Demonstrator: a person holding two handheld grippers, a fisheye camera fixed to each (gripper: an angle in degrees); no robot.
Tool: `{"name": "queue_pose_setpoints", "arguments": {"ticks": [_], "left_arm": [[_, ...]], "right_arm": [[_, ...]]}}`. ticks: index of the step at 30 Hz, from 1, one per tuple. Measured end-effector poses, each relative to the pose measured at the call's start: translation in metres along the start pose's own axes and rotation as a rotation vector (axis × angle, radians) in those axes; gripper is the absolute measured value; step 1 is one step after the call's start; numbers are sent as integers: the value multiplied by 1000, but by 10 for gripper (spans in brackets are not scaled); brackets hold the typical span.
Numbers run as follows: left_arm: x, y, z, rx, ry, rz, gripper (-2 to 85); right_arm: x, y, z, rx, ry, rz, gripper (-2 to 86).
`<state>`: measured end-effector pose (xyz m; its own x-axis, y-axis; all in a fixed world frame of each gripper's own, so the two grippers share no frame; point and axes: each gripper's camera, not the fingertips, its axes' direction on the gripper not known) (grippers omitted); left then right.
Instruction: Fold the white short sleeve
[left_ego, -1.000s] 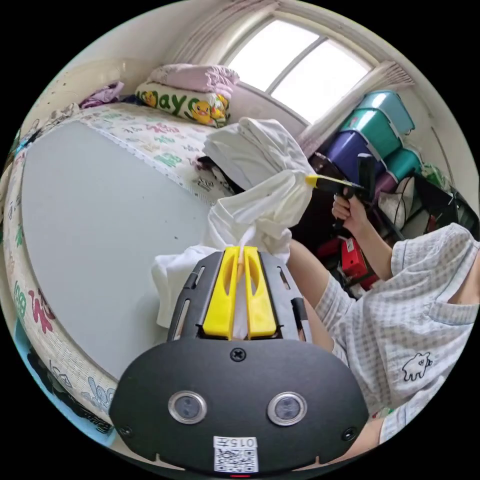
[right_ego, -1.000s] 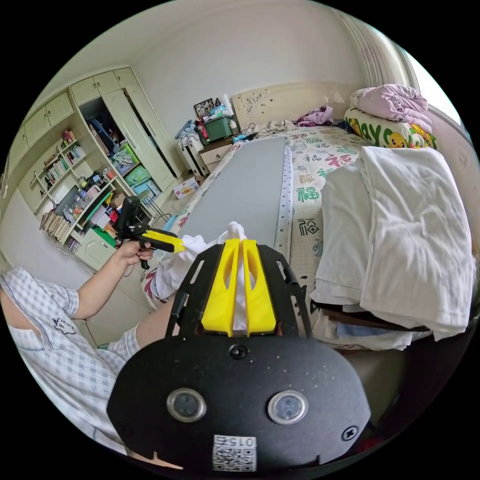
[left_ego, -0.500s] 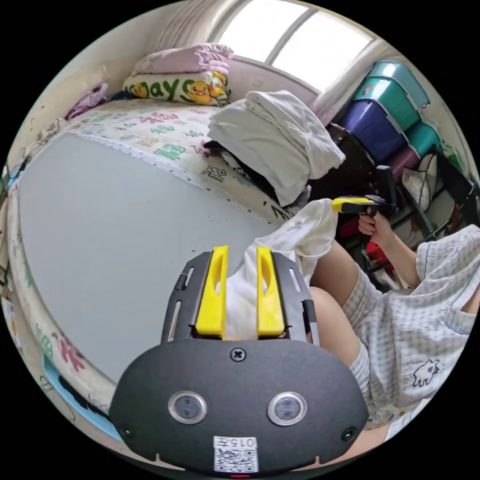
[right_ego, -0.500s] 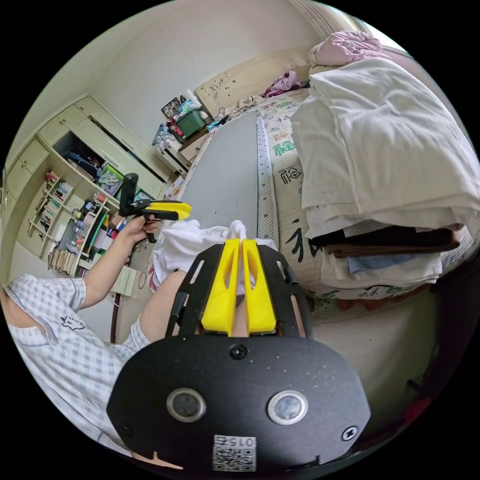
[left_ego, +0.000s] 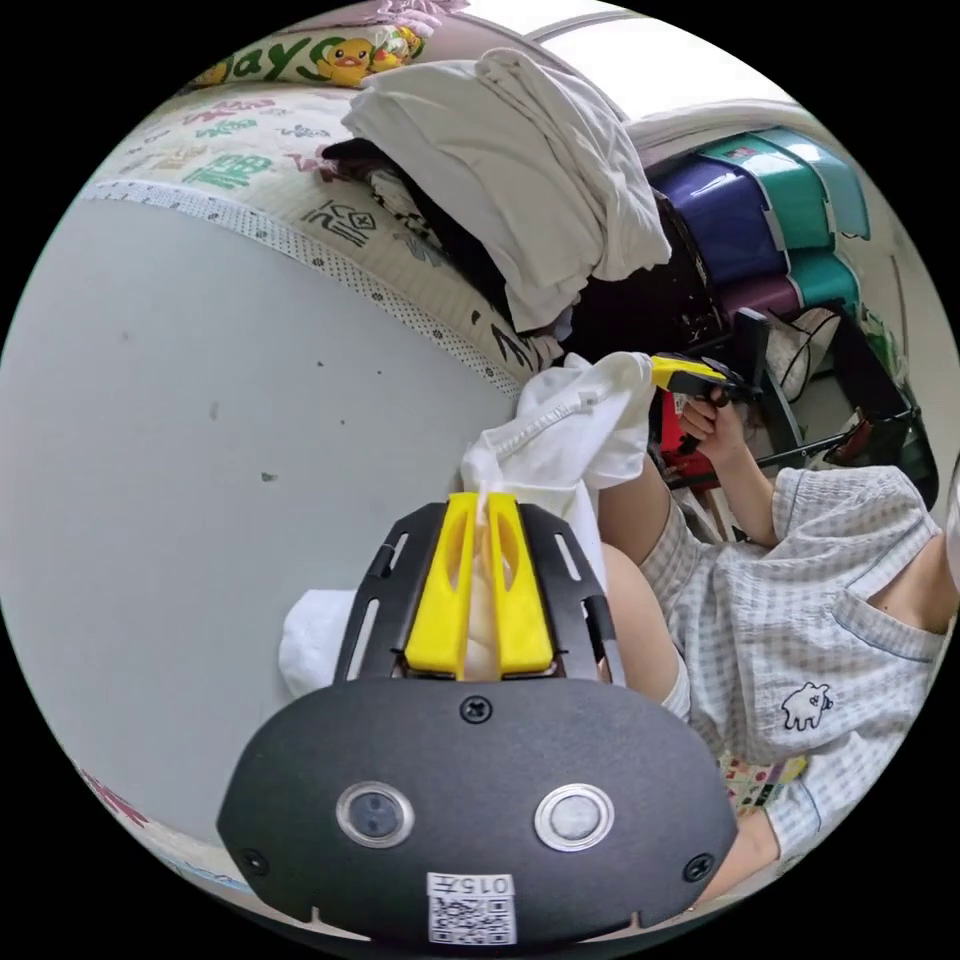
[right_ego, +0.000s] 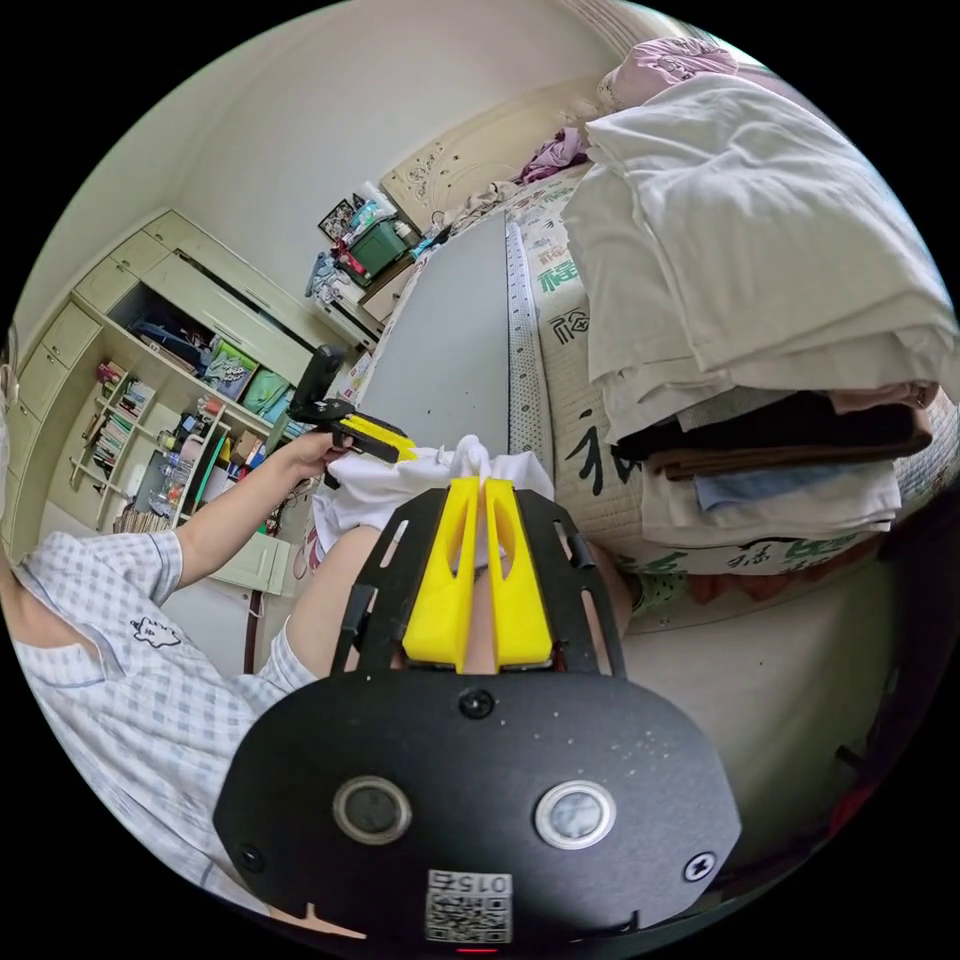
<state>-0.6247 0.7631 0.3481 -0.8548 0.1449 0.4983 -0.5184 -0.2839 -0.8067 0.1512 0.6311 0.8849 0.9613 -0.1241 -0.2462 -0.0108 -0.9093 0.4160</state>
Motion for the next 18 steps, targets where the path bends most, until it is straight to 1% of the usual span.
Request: {"name": "queue_pose_setpoints", "arguments": {"ticks": [2, 3, 4, 5, 6, 8, 9, 11, 12, 14, 15, 17, 18], "left_arm": [[18, 35, -10, 168, -88, -6, 11], [24, 46, -14, 218, -107, -8, 8], [39, 70, -24, 327, -148, -8, 4], [57, 97, -36, 452, -204, -5, 1], [67, 111, -42, 513, -227, 0, -1], [118, 164, -60, 727, -317, 43, -5], [132, 177, -62, 773, -350, 56, -5], [189, 226, -66, 948, -511, 76, -6], [203, 239, -66, 1001, -540, 77, -6], [251, 287, -63, 1226, -590, 97, -7], [262, 298, -62, 1282, -599, 99, -7], [305, 339, -52, 1483, -649, 113, -8], [316, 348, -49, 1528, -663, 125, -8]], "right_arm": [[-8, 10, -19, 23, 6, -1, 1], [-11, 12, -25, 31, 7, -1, 1], [-17, 17, -37, 54, -6, -3, 1], [-24, 20, -51, 89, -25, -8, 1], [-29, 21, -59, 111, -28, -11, 1], [-58, 23, -92, 217, -21, -51, 0], [-67, 22, -101, 250, -25, -64, 0], [-109, 19, -137, 394, -50, -118, 0], [-120, 18, -147, 433, -52, -128, 0], [-170, 23, -187, 634, -90, -159, 0], [-182, 25, -197, 682, -108, -170, 0], [-232, 37, -237, 842, -194, -218, 0], [-243, 41, -247, 876, -216, -230, 0]]}}
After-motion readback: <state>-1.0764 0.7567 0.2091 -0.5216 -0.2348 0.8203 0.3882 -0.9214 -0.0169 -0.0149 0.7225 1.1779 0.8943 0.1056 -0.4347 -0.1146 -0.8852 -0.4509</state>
